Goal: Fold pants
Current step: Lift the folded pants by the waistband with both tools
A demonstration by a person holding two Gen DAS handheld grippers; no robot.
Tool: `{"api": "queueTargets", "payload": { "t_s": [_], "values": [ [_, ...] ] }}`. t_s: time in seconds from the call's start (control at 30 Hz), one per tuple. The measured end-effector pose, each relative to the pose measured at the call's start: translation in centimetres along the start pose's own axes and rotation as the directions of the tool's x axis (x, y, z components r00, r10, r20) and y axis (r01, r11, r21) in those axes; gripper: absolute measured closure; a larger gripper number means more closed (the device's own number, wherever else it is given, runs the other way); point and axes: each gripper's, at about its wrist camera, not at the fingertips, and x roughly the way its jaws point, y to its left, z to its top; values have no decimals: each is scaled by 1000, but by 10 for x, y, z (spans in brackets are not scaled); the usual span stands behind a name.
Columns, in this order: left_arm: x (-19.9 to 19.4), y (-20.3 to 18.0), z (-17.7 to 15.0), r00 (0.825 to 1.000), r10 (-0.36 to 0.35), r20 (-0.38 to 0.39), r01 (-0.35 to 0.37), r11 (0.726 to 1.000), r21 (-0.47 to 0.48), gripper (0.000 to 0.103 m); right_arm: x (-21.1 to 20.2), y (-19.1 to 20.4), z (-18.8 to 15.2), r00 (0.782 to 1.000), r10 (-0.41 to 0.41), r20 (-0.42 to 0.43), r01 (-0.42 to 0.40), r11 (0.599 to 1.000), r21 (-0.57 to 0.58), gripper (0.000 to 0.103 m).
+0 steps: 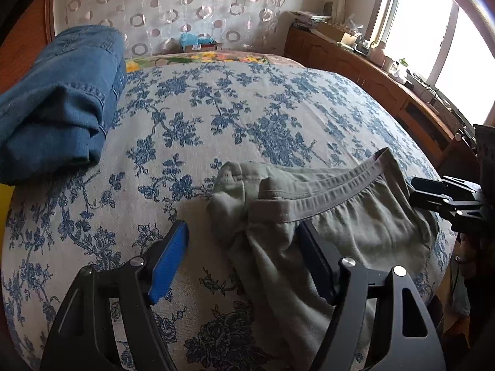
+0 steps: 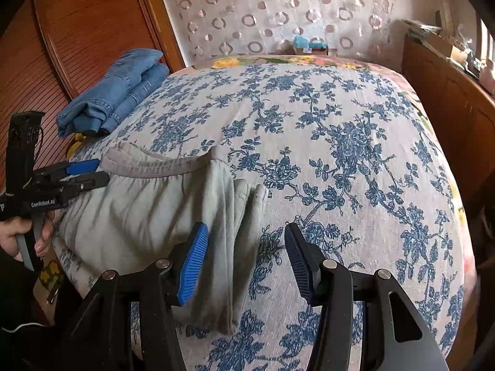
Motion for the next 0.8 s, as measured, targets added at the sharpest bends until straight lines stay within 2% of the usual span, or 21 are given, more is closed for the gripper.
{"api": "queueTargets", "payload": {
  "t_s": [0.3,0.67,0.77,0.8],
  "values": [
    [3,-6,-2,999,30,17,-31,999,34,24,19,9,11,1000,-4,9,4,1000,-31,50],
    [3,-2,1,999,22,26,-22,1000,15,22,24,23,-5,995,-38,89,47,994,-101,52],
    [3,6,5,999,-7,38,9,999,-47,35,23,20,-5,995,-28,93,36,996,-83,55],
    [3,6,6,999,-18,35,20,998,-54,36,23,19,-4,995,-23,94,30,997,-76,56]
  ]
}}
